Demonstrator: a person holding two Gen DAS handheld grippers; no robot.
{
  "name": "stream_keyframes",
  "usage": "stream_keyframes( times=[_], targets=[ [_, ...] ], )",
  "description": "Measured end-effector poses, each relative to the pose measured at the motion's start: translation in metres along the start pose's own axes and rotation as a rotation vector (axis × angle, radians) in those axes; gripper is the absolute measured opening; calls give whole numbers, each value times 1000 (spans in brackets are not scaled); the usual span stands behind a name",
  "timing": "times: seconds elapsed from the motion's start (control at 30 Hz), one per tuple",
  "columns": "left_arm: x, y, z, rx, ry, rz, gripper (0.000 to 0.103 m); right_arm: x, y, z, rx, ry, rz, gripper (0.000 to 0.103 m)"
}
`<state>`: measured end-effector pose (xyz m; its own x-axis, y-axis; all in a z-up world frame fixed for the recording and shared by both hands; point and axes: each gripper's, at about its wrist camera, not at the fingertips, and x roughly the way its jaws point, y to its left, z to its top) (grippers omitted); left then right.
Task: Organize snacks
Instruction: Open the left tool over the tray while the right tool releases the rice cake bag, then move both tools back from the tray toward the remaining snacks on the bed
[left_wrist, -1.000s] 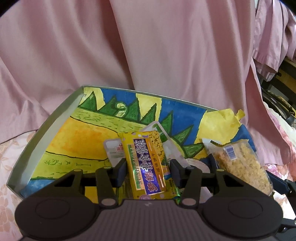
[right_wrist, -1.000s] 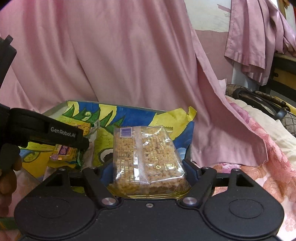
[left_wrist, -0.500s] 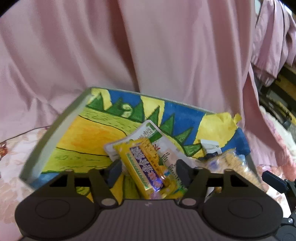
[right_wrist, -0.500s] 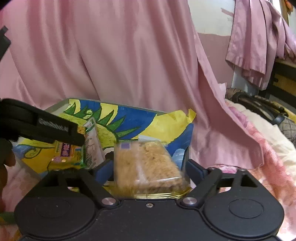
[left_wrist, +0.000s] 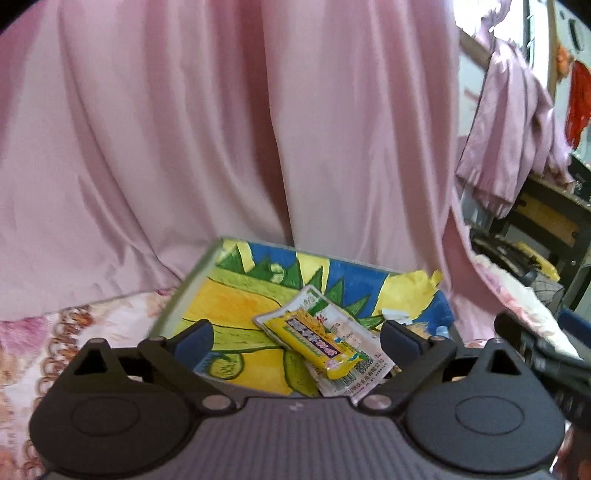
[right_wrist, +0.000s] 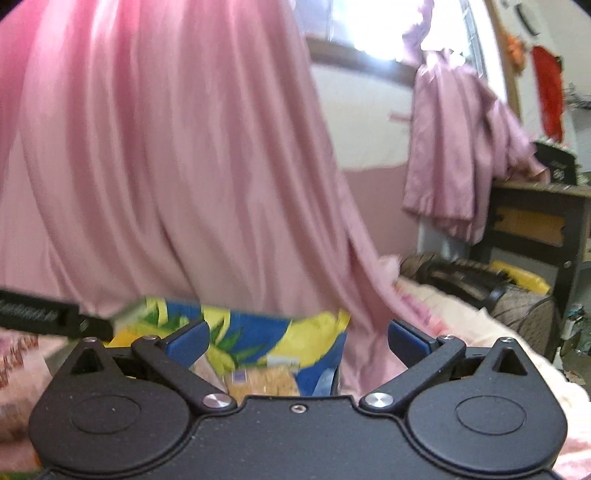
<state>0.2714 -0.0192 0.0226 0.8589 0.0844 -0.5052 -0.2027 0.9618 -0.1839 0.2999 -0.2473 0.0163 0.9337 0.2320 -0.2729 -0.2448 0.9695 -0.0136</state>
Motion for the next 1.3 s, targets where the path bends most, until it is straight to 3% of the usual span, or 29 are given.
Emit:
stream_keyframes(
  times=[0.27, 0.6, 1.0, 1.3],
  targets=[
    [-69, 11, -11, 20, -99, -4, 103, -67, 5, 4, 49, -97, -22, 102],
    [-123, 26, -45, 24, -113, 0, 103, -143, 18, -19, 84, -79, -51, 102],
    [-157, 47, -80, 104, -88, 13, 103, -192, 35, -40, 99, 19, -73, 102],
    [-156, 63, -119, 121, 15, 30, 103, -204, 56, -61, 77, 152, -41, 102]
  ],
)
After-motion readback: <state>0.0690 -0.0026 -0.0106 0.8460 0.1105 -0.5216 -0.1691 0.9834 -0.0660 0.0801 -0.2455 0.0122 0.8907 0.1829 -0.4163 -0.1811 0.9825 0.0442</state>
